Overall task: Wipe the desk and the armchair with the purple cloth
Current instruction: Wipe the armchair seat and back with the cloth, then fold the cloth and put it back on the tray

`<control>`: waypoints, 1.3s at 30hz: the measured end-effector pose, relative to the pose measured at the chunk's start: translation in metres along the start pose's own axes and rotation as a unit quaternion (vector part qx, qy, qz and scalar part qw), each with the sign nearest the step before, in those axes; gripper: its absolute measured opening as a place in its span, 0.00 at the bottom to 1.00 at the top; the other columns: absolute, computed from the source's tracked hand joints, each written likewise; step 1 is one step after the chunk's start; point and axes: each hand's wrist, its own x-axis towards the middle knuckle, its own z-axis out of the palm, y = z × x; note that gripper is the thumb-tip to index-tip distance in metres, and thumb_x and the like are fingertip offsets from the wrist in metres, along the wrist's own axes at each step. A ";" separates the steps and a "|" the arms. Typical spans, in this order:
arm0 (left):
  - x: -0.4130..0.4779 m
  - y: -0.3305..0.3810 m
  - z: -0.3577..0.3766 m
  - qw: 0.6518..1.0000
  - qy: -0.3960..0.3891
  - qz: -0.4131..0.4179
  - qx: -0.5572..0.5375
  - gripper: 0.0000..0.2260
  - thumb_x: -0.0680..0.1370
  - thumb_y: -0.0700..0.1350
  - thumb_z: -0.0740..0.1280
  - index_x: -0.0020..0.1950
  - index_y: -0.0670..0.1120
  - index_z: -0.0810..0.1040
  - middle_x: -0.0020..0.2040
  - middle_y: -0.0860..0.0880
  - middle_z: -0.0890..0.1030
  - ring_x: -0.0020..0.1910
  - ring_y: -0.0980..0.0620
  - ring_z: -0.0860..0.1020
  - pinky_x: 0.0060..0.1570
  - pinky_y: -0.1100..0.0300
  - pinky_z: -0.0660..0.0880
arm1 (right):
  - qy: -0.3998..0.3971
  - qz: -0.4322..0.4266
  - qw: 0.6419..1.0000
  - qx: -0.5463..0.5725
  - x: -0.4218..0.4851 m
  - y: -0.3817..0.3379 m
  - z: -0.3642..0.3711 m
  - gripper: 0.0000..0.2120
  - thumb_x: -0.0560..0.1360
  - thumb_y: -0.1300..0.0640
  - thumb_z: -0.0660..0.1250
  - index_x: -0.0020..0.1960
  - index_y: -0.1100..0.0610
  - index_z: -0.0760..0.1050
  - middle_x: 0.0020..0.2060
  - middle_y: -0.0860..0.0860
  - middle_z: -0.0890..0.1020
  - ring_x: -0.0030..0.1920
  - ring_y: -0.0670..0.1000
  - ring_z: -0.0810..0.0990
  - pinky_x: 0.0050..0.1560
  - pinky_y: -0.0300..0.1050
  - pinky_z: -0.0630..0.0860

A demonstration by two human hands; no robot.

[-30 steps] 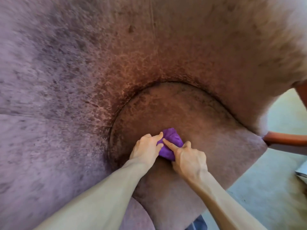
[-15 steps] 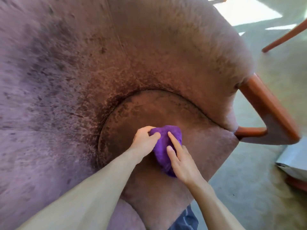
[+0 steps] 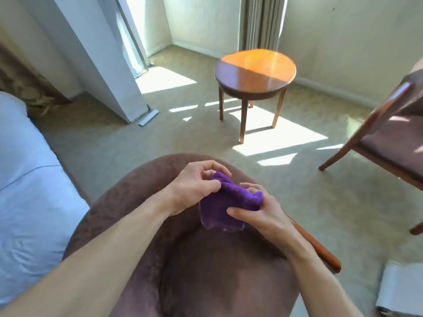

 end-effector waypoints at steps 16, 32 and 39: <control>-0.088 0.351 -0.051 0.978 0.008 0.207 0.006 0.21 0.81 0.60 0.64 0.54 0.43 0.83 0.51 0.40 0.86 0.50 0.38 0.83 0.53 0.39 0.79 | 0.264 -0.193 0.945 0.019 -0.099 -0.408 -0.059 0.06 0.74 0.51 0.77 0.47 0.53 0.86 0.43 0.54 0.88 0.46 0.58 0.87 0.45 0.52 0.84; -0.351 0.480 0.305 0.792 -0.268 0.548 -0.013 0.09 0.83 0.58 0.58 0.51 0.56 0.74 0.42 0.56 0.80 0.40 0.60 0.78 0.42 0.60 0.74 | 0.730 -0.057 0.608 -0.306 -0.609 -0.458 -0.092 0.15 0.71 0.37 0.75 0.35 0.44 0.77 0.26 0.39 0.80 0.32 0.36 0.79 0.32 0.29 0.69; -0.640 0.432 0.441 0.678 -0.455 0.575 -0.047 0.12 0.82 0.58 0.58 0.49 0.52 0.74 0.40 0.54 0.80 0.41 0.63 0.77 0.36 0.69 0.69 | 0.853 0.072 0.436 -0.276 -0.904 -0.425 0.052 0.21 0.70 0.34 0.74 0.41 0.53 0.81 0.34 0.46 0.84 0.38 0.46 0.83 0.37 0.38 0.75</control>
